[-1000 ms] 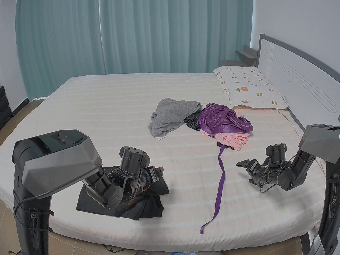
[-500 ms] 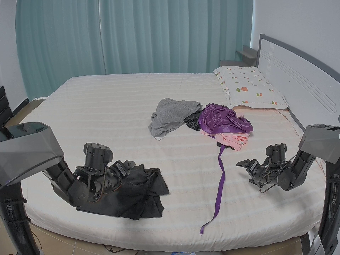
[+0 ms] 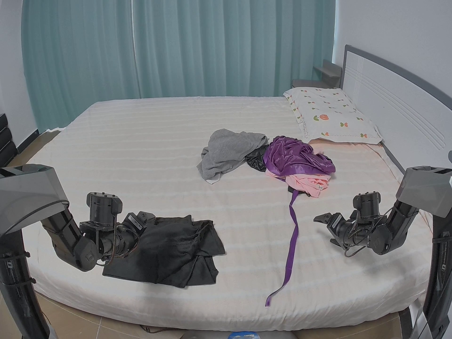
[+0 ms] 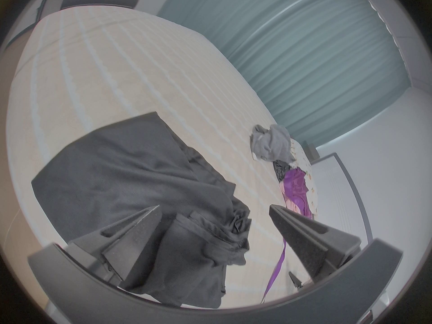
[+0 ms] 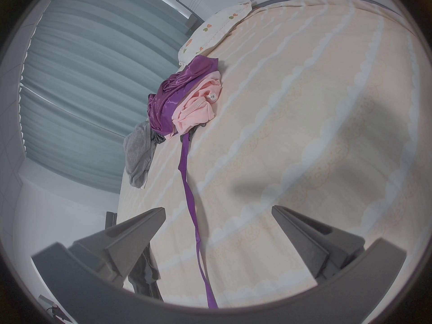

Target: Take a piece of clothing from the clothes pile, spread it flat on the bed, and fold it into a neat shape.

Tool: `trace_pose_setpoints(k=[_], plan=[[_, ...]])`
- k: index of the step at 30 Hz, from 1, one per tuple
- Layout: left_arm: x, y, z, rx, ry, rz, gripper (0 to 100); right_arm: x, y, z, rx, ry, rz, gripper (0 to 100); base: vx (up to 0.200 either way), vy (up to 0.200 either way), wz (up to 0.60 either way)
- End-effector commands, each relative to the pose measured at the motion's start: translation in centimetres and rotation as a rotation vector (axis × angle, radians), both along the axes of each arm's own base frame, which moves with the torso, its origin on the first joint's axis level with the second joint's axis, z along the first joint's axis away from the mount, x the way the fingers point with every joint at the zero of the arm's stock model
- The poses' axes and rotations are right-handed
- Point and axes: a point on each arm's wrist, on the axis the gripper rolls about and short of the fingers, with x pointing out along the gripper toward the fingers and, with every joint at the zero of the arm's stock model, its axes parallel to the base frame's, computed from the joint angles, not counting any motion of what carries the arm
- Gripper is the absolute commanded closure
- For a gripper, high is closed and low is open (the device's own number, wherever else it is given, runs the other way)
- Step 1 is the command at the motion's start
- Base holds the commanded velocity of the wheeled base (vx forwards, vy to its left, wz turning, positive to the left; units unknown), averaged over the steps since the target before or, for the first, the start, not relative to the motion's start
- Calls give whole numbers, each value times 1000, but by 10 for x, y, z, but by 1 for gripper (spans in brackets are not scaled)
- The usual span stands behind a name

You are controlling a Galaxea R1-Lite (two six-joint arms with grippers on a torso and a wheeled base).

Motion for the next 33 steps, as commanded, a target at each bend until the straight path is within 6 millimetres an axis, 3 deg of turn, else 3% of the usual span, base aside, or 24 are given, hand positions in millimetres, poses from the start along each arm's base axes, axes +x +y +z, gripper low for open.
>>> trace_pose_setpoints(k=[1,7,12,31,33], plan=[[3,9,-7,-6,11,18,0,0,1,-1,0,2,2,0,0,0,0],[13,12,-21,-12,-13,50,0,0,1,-1,0,2,4,0,0,0,0],[10,13,-18,-36,-10,56,0,0,1,-1,0,2,4,0,0,0,0],[10,13,-20,-82,9,85,0,2,1,3,10,-13,-5,0,0,200,0],[10,13,-19,-85,6,86,0,-1,13,11,6,-31,-5,0,0,200,0]])
